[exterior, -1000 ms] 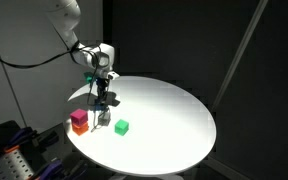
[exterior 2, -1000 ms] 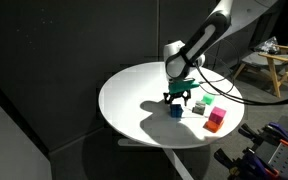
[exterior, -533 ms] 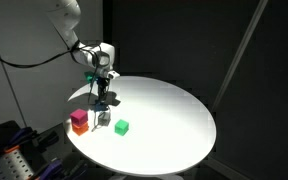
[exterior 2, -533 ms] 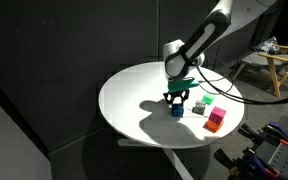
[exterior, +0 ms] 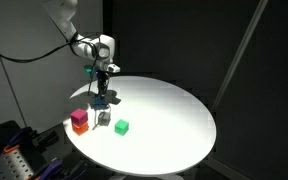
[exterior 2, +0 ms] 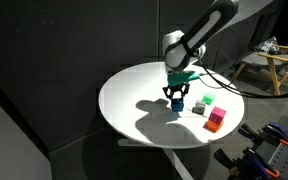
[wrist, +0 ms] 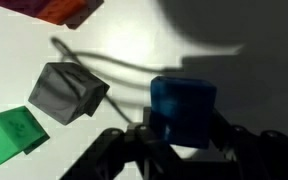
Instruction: Pick up the blue block and put it on top of the gray block
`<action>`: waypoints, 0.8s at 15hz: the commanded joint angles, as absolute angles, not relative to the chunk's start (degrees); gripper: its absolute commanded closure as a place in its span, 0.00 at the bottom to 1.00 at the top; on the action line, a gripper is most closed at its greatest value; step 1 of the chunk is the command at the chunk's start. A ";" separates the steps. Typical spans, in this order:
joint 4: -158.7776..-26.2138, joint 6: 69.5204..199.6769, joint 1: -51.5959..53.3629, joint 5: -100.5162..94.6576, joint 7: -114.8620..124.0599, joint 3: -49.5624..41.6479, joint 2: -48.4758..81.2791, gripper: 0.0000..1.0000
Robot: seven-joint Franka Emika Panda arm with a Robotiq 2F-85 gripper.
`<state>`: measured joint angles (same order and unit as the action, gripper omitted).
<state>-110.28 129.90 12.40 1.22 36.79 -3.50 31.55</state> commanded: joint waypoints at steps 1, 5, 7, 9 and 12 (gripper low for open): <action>-112.73 127.04 12.63 -0.97 36.53 -3.45 26.61 0.69; -114.96 124.65 12.52 -3.41 36.15 -3.11 22.04 0.69; -116.49 123.84 12.39 -4.62 36.03 -2.75 19.61 0.69; -117.90 123.31 12.22 -5.45 36.02 -2.31 17.54 0.69; -119.95 122.41 12.00 -6.92 35.99 -1.62 14.88 0.69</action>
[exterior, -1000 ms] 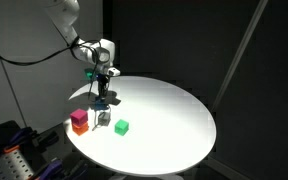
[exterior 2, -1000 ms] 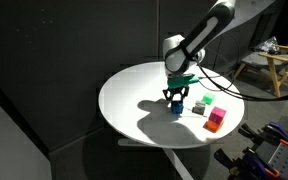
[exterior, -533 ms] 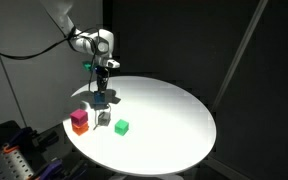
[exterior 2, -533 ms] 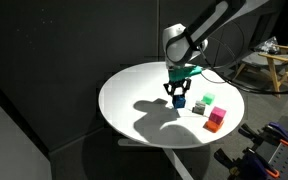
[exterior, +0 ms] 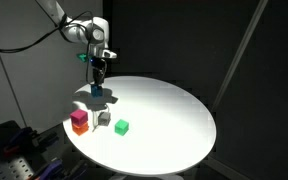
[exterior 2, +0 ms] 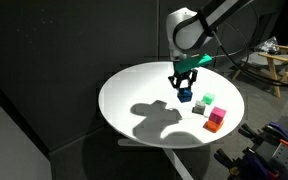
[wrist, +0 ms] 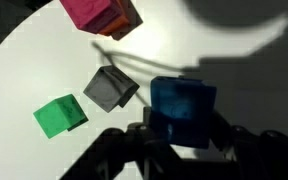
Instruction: Pick up the blue block and put it on top of the gray block
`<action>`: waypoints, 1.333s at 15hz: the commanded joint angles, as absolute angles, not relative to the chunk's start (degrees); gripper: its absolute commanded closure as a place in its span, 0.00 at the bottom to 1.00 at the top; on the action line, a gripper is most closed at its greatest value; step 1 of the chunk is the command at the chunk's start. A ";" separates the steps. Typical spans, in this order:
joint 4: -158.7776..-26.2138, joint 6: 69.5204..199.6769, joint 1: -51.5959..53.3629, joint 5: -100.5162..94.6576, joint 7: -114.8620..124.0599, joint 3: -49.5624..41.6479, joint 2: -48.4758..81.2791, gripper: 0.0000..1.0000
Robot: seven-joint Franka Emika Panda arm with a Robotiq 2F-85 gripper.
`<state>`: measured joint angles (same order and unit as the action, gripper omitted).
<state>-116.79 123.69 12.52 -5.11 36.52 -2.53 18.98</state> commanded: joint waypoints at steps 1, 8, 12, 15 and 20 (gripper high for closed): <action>-120.85 122.50 11.90 -7.23 35.92 -1.38 13.96 0.69; -125.12 123.31 10.32 -11.22 31.84 -0.94 9.94 0.69; -126.17 123.94 8.39 -13.32 25.04 -1.10 9.02 0.69; -126.18 124.72 6.79 -14.16 19.77 -1.14 9.29 0.69; -125.71 126.00 4.90 -14.88 13.51 -1.32 10.54 0.69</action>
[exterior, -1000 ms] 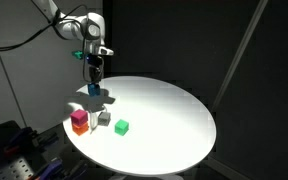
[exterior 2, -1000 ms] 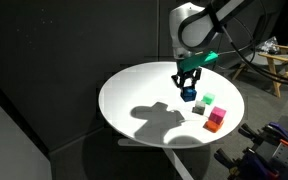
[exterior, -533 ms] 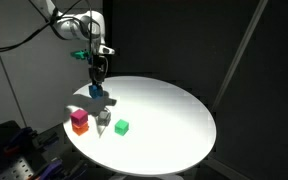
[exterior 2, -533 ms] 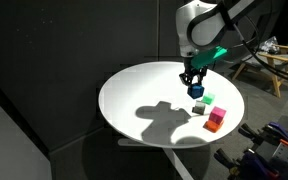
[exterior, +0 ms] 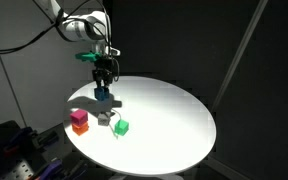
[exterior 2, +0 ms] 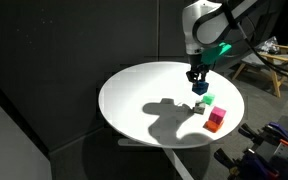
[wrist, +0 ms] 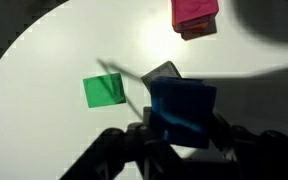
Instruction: Pick up the blue block and put it on top of the gray block
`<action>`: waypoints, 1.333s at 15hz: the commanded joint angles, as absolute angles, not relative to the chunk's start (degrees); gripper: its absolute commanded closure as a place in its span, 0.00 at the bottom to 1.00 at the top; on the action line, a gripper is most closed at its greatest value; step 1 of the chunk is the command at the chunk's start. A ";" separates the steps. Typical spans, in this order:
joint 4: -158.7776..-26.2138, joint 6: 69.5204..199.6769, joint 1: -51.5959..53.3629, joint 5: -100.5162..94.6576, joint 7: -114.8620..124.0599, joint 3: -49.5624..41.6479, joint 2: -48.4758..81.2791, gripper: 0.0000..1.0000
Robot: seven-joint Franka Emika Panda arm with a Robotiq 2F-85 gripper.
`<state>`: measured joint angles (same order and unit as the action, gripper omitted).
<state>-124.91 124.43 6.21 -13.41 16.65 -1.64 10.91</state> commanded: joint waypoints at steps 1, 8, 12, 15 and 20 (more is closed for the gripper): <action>-125.75 126.50 4.65 -14.99 12.79 -1.34 10.73 0.69; -126.99 131.22 3.99 -17.46 10.34 -1.73 13.04 0.69; -128.01 133.23 3.63 -18.80 6.97 -1.91 13.35 0.69; -128.84 134.19 3.32 -19.96 5.21 -2.23 13.29 0.69; -130.43 136.35 2.69 -20.78 3.41 -2.53 13.15 0.69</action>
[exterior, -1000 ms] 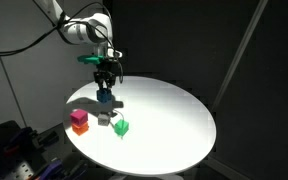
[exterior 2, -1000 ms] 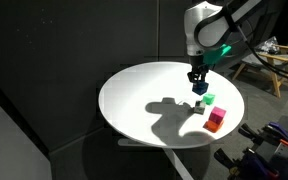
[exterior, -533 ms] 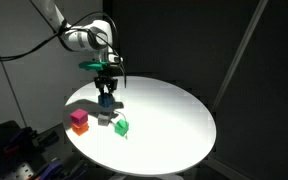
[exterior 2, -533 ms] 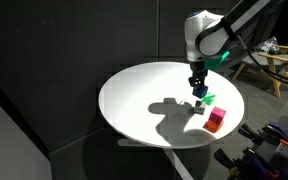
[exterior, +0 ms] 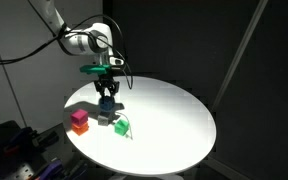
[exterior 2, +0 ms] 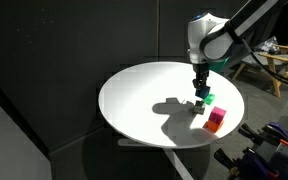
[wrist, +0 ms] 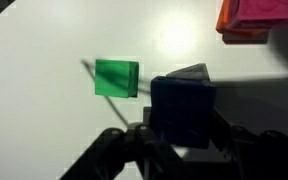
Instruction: Pick up the blue block and put it on top of the gray block
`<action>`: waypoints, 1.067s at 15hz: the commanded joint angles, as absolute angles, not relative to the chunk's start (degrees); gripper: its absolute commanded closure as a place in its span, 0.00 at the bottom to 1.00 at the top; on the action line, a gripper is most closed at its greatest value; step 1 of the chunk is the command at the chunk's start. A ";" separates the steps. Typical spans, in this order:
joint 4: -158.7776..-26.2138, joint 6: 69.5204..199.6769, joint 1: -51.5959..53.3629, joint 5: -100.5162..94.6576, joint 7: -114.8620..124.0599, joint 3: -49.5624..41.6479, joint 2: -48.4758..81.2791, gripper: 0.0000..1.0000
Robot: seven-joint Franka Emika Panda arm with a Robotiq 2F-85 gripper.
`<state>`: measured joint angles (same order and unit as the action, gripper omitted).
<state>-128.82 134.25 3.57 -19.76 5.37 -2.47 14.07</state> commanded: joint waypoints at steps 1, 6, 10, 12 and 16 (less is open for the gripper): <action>-130.76 136.86 2.58 -20.70 3.16 -2.53 13.14 0.69; -132.70 139.31 2.49 -20.94 1.99 -2.49 12.92 0.69; -133.52 140.40 2.64 -21.21 1.63 -2.56 13.15 0.69; -133.72 140.66 2.68 -21.52 1.60 -2.61 13.19 0.69; -133.92 140.79 2.73 -21.82 1.45 -2.60 13.53 0.69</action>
<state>-133.13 139.76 3.00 -20.55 2.41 -2.50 14.07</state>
